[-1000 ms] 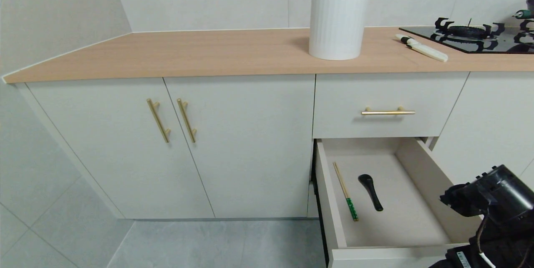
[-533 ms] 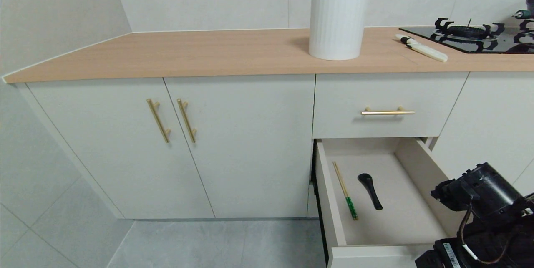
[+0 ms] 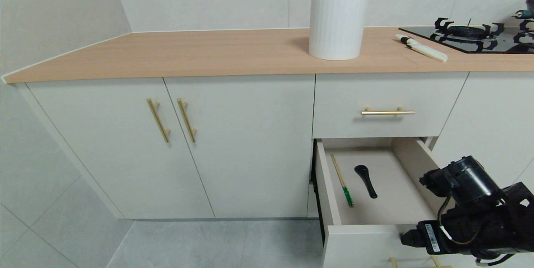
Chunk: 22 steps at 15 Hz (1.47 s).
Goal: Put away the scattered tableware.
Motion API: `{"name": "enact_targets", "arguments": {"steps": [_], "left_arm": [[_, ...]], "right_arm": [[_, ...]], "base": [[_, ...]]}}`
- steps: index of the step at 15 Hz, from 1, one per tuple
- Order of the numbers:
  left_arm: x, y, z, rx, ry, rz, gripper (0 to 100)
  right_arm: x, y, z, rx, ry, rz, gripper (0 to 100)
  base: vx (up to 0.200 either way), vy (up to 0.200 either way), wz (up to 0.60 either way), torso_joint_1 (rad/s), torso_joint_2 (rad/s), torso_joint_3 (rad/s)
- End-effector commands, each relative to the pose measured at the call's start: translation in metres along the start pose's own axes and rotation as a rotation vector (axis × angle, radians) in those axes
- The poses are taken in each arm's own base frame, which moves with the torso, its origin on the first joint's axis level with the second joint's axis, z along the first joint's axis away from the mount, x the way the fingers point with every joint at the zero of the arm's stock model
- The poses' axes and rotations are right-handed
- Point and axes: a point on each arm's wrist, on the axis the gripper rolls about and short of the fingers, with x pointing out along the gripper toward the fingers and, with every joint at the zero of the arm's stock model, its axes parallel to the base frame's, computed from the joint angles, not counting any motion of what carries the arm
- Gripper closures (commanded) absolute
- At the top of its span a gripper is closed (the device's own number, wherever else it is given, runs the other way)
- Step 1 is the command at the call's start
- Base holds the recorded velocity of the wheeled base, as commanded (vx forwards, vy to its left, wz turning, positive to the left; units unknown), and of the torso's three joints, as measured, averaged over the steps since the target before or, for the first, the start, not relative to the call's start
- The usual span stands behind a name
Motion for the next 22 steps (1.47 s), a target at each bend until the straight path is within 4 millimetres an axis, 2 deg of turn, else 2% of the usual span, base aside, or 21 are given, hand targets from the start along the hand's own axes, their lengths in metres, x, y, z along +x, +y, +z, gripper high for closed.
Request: {"name": "enact_targets", "arguments": {"steps": [1,5,11,17,22], "left_arm": [[0.0,0.0,0.0,-0.001,0.0,0.001,0],[0.0,0.0,0.0,-0.001,0.0,0.001,0],[0.0,0.0,0.0,-0.001,0.0,0.003,0],[0.0,0.0,0.0,-0.001,0.0,0.001,0],[0.0,0.0,0.0,-0.001,0.0,0.001,0]], "right_arm": [[0.018,0.003,0.004,0.002,0.002,-0.017,0],[0.041,0.004,0.022,0.034,-0.091,-0.011,0],[0.074,0.007,0.068,0.036,-0.237,-0.004,0],[0.104,-0.009,0.107,0.049,-0.386,-0.033,0],[0.134,-0.019,0.116,0.086,-0.485,-0.041,0]], "base": [[0.0,0.0,0.0,0.0,0.0,0.0],[0.0,0.0,0.0,0.0,0.0,0.0],[0.0,0.0,0.0,0.0,0.0,0.0],[0.0,0.0,0.0,0.0,0.0,0.0],[0.0,0.0,0.0,0.0,0.0,0.0]]}}
